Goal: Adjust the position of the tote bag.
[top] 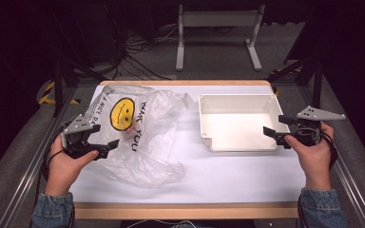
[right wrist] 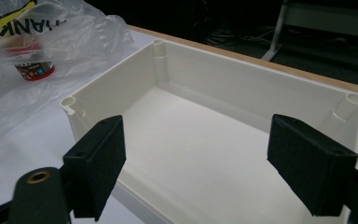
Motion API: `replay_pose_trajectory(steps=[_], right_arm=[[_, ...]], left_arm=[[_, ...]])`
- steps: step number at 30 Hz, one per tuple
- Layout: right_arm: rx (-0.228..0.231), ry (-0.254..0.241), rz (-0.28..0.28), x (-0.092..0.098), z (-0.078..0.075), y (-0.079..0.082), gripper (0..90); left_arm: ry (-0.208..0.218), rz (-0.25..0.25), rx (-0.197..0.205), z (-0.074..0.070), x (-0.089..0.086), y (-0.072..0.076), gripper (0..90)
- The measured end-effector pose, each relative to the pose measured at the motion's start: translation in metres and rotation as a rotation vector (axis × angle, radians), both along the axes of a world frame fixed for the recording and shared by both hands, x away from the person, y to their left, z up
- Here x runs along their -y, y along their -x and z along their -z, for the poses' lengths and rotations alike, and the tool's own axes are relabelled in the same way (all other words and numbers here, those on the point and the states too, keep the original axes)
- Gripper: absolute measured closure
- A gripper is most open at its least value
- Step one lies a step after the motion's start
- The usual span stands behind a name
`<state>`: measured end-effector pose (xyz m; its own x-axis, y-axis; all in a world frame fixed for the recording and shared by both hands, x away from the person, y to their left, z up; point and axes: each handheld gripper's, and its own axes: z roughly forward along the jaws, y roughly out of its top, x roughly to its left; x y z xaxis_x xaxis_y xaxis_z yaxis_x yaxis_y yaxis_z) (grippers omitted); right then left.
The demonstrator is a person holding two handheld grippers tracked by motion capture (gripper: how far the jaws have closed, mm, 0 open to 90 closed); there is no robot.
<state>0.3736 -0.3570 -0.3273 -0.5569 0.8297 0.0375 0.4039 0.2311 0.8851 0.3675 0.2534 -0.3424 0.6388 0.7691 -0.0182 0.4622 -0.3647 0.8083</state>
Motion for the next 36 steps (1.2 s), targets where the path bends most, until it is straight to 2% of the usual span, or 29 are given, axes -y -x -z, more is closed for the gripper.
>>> replay_pose_trajectory(steps=[8, 17, 19, 22, 31, 36], right_arm=[[-0.003, 0.003, -0.004, -0.001, 0.002, -0.001, 19.0], [-0.008, 0.007, -0.013, -0.004, 0.002, -0.001, 18.8], [-0.009, 0.008, -0.017, -0.005, 0.002, -0.001, 18.6], [-0.015, 0.007, -0.021, -0.006, 0.003, -0.002, 18.5], [-0.03, 0.014, -0.046, -0.013, 0.007, -0.004, 18.2], [-0.036, 0.017, -0.049, -0.014, 0.008, -0.005, 18.0]], left_arm=[[0.003, 0.021, 0.009, -0.004, 0.009, 0.002, 12.7], [0.01, 0.09, 0.009, -0.008, 0.027, 0.008, 11.6], [0.019, 0.116, -0.001, -0.009, 0.031, 0.009, 11.1], [0.044, 0.18, -0.028, -0.008, 0.038, 0.01, 10.6], [0.036, 0.276, -0.043, -0.007, 0.059, 0.015, 9.5], [0.052, 0.337, -0.053, -0.006, 0.069, 0.017, 9.5]])
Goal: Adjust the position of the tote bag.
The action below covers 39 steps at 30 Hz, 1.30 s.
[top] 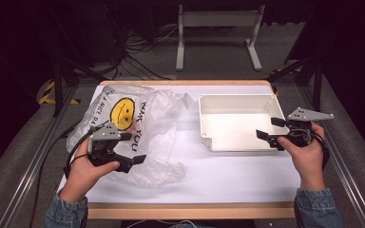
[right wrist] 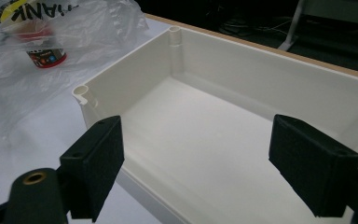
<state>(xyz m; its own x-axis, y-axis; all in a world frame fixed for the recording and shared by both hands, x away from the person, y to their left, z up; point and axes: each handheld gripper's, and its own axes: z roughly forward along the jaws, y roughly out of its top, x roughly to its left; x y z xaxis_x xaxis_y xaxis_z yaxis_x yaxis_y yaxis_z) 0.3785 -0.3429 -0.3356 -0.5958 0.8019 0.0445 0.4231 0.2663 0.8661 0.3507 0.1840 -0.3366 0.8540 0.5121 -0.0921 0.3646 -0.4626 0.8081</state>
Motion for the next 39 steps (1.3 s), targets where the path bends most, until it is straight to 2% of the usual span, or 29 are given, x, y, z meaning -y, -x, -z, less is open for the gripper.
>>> replay_pose_trajectory(steps=[2, 5, 8, 9, 12, 14, 16, 21, 24, 26, 30, 32, 33, 38, 39], right_arm=[[-0.003, -0.004, -0.003, -0.001, 0.001, 0.0, 17.8], [-0.004, 0.0, -0.007, -0.001, 0.001, -0.001, 17.7], [-0.01, 0.002, -0.014, -0.003, 0.002, -0.002, 17.4], [-0.01, 0.002, -0.014, -0.003, 0.002, -0.002, 17.4], [-0.014, 0.009, -0.022, -0.005, 0.004, -0.003, 17.2], [-0.017, 0.006, -0.023, -0.006, 0.004, -0.003, 17.2], [-0.016, 0.009, -0.025, -0.007, 0.004, -0.003, 17.2], [-0.021, 0.013, -0.028, -0.008, 0.006, -0.001, 16.9], [-0.023, 0.011, -0.026, -0.006, 0.007, 0.0, 16.6], [-0.023, 0.007, -0.025, -0.005, 0.006, 0.0, 16.3], [-0.024, 0.001, -0.027, -0.004, 0.007, 0.001, 16.0], [-0.024, 0.002, -0.029, -0.005, 0.007, 0.001, 15.9], [-0.027, 0.002, -0.032, -0.006, 0.008, 0.0, 15.8], [-0.029, 0.006, -0.04, -0.009, 0.009, -0.001, 15.6], [-0.033, 0.004, -0.043, -0.01, 0.01, -0.001, 15.6]], left_arm=[[-0.006, 0.024, -0.003, 0.002, 0.006, 0.001, 9.5], [-0.012, 0.034, -0.006, 0.004, 0.01, 0.001, 9.5], [-0.024, 0.051, 0.005, 0.008, 0.019, 0.0, 9.6], [-0.024, 0.051, 0.005, 0.008, 0.019, 0.0, 9.5], [0.004, 0.097, 0.003, 0.011, 0.026, 0.0, 9.5], [0.0, 0.11, 0.015, 0.014, 0.032, -0.001, 9.5], [0.001, 0.125, 0.007, 0.017, 0.037, -0.001, 9.5], [-0.028, 0.169, -0.015, 0.028, 0.046, -0.007, 8.6], [-0.024, 0.247, -0.058, 0.035, 0.049, -0.01, 7.7], [-0.047, 0.259, -0.059, 0.039, 0.051, -0.012, 7.5], [-0.11, 0.248, -0.043, 0.046, 0.053, -0.015, 8.7], [-0.125, 0.251, -0.045, 0.047, 0.053, -0.016, 9.9], [-0.139, 0.253, -0.048, 0.05, 0.053, -0.017, 15.8], [-0.149, 0.265, -0.064, 0.051, 0.053, -0.017, 28.8], [-0.172, 0.274, -0.078, 0.051, 0.053, -0.016, 42.0]])
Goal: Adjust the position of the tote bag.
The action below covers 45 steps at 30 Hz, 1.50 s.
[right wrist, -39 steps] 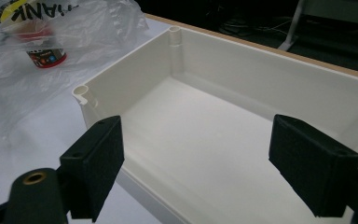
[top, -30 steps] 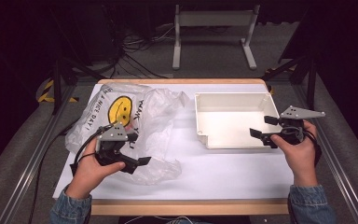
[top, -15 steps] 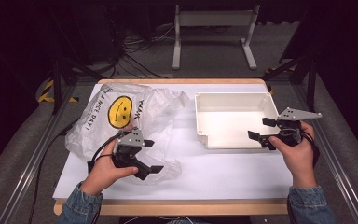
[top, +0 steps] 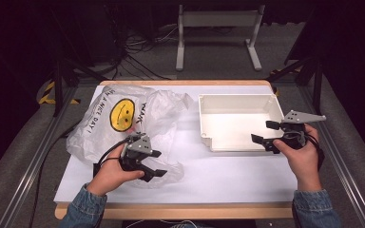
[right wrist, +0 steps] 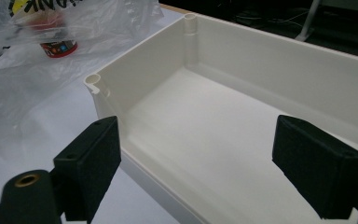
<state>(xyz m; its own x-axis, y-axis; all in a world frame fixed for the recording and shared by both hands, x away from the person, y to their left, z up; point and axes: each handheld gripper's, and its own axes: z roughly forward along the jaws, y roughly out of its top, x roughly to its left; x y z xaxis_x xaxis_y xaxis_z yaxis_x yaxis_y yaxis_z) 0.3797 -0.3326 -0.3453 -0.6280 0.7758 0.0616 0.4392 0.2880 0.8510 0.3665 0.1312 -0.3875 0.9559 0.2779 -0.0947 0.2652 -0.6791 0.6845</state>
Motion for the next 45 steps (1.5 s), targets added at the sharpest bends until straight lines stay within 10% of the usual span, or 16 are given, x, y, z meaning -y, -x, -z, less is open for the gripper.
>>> replay_pose_trajectory(steps=[4, 9, 21, 31, 45], right_arm=[[-0.003, 0.004, -0.012, -0.003, 0.001, -0.001, 15.5], [-0.004, 0.004, -0.022, -0.008, 0.002, -0.002, 15.4], [0.02, -0.069, -0.11, -0.038, -0.003, -0.013, 12.0], [0.07, -0.052, -0.223, -0.103, -0.012, -0.045, 4.1], [0.026, -0.034, -0.215, -0.164, 0.004, -0.095, 2.7]], left_arm=[[-0.027, 0.015, -0.001, -0.002, -0.002, 0.002, 72.6], [-0.026, 0.027, -0.008, -0.008, -0.008, 0.004, 87.6], [0.008, -0.028, 0.007, -0.022, -0.032, 0.009, 88.9], [0.033, -0.081, 0.025, -0.029, -0.057, 0.019, 88.7], [0.03, -0.109, 0.002, -0.028, -0.077, 0.026, 88.2]])
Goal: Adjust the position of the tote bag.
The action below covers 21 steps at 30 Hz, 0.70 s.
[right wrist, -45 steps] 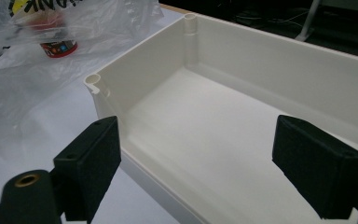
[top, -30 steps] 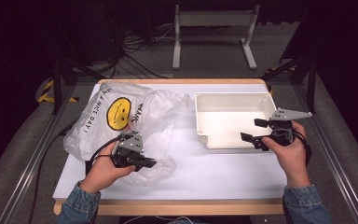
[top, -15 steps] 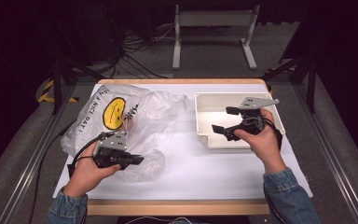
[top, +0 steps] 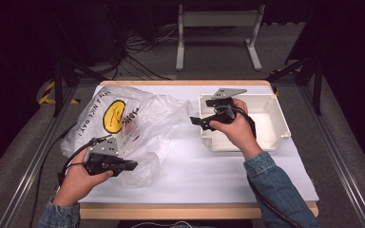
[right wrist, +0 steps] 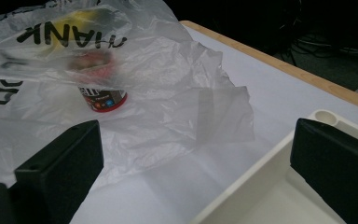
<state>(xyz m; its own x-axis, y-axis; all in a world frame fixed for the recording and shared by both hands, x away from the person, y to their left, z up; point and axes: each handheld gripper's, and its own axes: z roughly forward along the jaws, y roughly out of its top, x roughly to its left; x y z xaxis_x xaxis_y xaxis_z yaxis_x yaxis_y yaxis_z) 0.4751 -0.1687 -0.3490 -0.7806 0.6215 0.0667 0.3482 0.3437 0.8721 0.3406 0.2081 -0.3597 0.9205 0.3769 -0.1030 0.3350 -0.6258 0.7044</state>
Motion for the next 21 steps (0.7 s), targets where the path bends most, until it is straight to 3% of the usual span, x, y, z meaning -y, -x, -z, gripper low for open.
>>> replay_pose_trajectory(steps=[3, 10, 17, 21], right_arm=[[-0.025, 0.024, 0.003, -0.015, 0.006, -0.012, 3.1], [-0.06, 0.066, 0.014, -0.029, 0.012, -0.036, 3.0], [-0.092, 0.082, -0.003, -0.037, 0.016, -0.047, 4.6], [-0.122, 0.121, -0.006, -0.046, 0.021, -0.057, 7.3]], left_arm=[[0.002, -0.011, -0.006, 0.0, -0.004, 0.0, 88.2], [0.002, -0.011, -0.011, 0.001, -0.006, 0.001, 87.7], [0.008, -0.025, 0.008, 0.0, -0.009, 0.0, 86.5], [0.011, -0.018, 0.007, -0.001, -0.008, 0.0, 86.7]])
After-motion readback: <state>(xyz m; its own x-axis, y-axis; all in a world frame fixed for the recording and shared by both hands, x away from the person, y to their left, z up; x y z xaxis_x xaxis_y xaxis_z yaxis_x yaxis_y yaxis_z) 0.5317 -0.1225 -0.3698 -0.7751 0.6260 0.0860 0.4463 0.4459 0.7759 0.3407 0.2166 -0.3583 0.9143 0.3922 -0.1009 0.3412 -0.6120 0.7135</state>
